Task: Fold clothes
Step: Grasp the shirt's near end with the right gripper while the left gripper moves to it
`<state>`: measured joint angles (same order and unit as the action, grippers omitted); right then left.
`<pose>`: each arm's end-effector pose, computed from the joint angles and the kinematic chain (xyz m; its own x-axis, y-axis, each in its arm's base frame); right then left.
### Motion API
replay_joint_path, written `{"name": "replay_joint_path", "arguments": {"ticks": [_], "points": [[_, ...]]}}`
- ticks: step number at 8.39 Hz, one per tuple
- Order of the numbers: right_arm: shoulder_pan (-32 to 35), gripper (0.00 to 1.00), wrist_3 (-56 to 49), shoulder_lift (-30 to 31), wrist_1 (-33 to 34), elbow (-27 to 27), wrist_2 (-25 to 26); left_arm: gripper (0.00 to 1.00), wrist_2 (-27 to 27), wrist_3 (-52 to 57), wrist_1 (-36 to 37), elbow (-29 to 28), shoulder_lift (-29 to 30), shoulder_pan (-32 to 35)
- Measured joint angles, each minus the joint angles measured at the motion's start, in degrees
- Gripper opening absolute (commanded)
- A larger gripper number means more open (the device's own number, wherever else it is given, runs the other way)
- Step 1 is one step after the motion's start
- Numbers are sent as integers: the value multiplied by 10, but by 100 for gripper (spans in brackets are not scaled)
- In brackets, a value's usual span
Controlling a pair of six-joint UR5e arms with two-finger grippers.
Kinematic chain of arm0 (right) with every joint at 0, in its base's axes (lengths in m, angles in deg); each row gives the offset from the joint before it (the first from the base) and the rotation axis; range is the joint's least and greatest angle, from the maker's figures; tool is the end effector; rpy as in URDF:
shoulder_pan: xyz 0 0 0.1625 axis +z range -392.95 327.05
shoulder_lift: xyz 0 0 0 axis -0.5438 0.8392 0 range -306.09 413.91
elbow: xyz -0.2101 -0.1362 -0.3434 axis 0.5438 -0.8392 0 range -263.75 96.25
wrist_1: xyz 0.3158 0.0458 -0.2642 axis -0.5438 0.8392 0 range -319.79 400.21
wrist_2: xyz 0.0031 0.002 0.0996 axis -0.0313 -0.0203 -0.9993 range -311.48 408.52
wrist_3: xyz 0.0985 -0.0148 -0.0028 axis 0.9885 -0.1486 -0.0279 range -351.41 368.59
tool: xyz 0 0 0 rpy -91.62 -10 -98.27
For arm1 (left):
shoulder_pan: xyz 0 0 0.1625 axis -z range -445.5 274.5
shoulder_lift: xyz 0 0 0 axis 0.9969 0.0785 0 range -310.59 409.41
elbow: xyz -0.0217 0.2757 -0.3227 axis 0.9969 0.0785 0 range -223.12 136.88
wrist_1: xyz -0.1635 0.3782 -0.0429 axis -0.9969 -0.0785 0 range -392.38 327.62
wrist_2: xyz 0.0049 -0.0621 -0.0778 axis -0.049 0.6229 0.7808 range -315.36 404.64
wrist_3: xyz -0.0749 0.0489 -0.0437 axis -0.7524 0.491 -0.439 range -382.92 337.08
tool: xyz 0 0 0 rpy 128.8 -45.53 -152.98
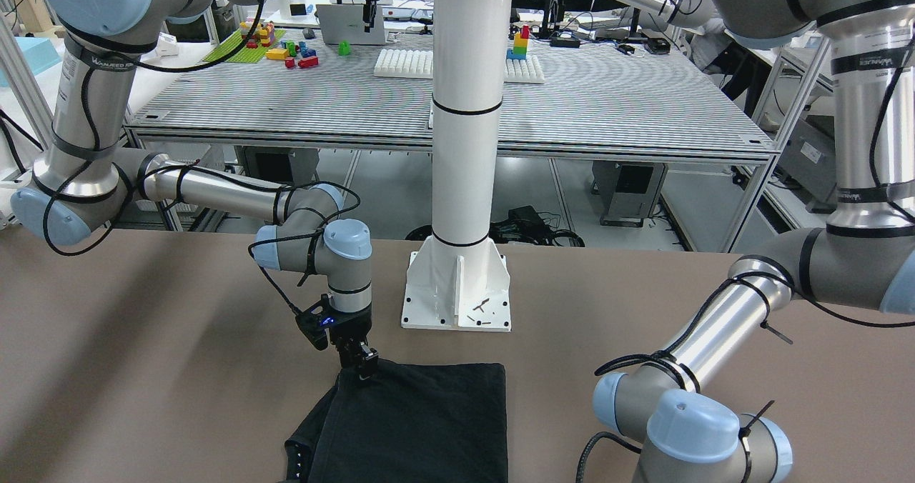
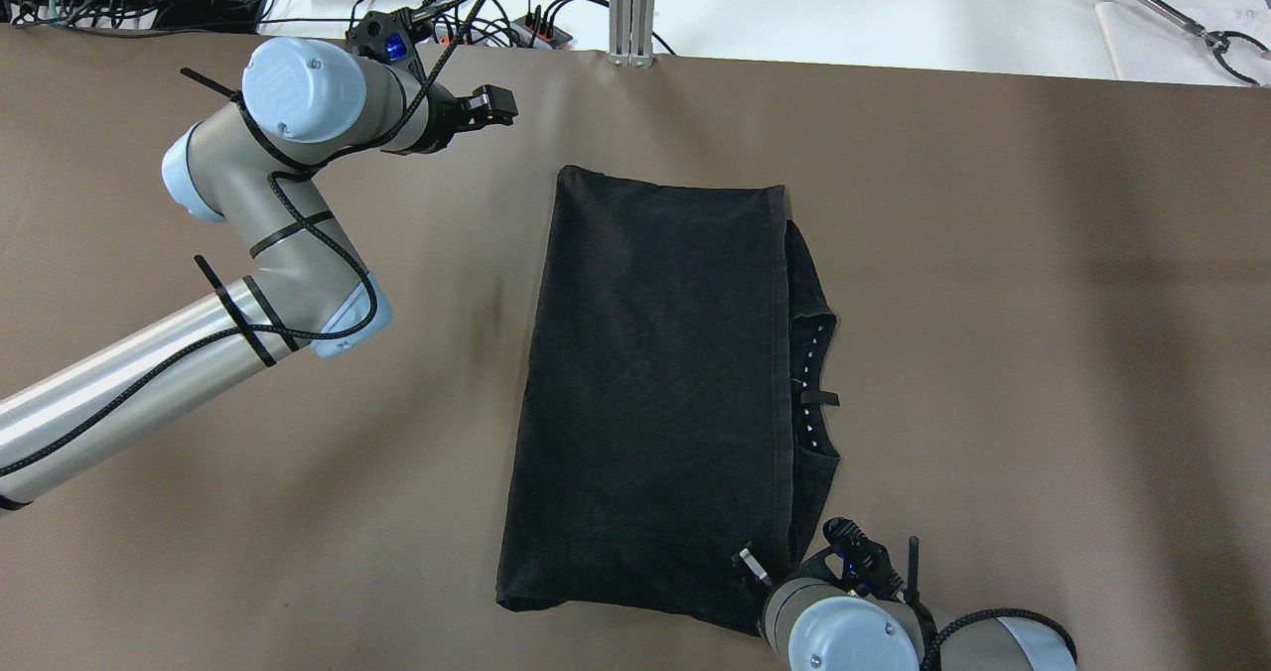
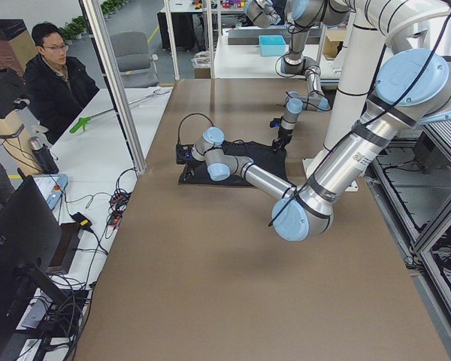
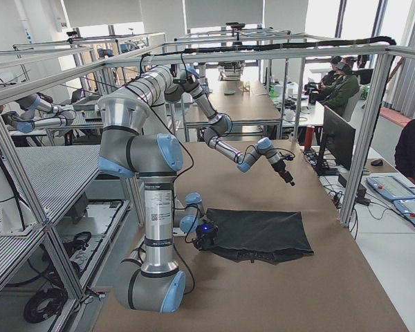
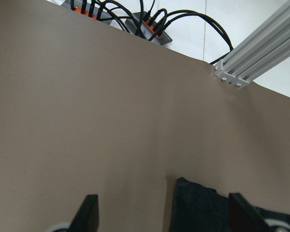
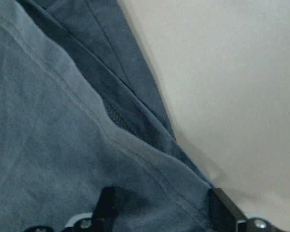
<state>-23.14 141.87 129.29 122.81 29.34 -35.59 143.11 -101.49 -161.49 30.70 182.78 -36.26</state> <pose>-0.5255 -0.2365 0.3332 0.3412 0.7510 0.5653 -0.6522 0.6222 -0.4330 0.4135 -0.6614 0.2405 0.3882 -0.1501 -0.9093 0.5959 0.7935 0.1234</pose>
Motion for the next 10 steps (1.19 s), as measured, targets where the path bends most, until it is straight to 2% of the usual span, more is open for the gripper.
{"name": "replay_joint_path", "arguments": {"ticks": [6, 7, 9, 10], "points": [[6, 0, 2, -2, -2, 15, -3, 94, -10, -18, 5, 16, -10, -15], [7, 0, 1, 0, 0, 27, -5, 94, -10, -57, 5, 50, -37, -31], [9, 0, 0, 16, 0, 59, -7, 94, -18, -169, 8, 187, -143, -79], [9, 0, 0, 27, -1, 70, -8, 94, -51, -225, 9, 252, -196, -122]]}}
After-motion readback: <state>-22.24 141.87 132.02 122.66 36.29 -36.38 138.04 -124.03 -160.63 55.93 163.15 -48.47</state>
